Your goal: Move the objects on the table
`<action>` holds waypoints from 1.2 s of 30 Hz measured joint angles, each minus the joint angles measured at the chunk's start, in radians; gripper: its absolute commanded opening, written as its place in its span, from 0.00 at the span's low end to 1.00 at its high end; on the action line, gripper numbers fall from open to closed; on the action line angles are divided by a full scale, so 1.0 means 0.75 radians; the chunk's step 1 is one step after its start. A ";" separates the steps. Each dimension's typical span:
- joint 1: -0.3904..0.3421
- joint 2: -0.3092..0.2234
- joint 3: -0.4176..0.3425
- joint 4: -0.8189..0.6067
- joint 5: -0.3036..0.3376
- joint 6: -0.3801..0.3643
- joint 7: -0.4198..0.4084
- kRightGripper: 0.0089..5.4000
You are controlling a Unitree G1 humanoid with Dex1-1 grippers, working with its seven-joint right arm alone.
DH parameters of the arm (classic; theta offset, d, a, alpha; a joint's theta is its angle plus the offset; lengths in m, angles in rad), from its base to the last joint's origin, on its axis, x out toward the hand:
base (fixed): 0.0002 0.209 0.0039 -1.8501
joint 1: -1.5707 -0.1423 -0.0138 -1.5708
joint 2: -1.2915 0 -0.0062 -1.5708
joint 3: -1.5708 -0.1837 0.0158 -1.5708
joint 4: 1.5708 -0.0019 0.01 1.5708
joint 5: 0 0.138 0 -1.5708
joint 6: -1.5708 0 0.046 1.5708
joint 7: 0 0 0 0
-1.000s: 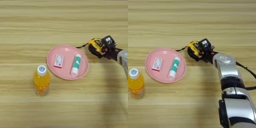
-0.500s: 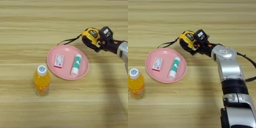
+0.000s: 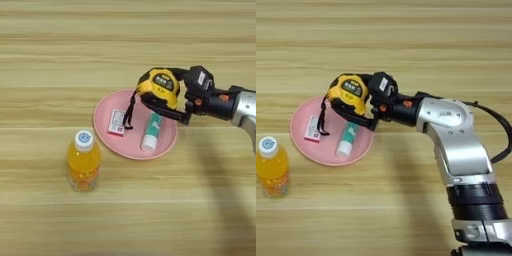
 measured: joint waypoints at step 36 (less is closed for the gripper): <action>0.113 -0.056 0.150 -0.032 0.017 -0.041 0.344 0.76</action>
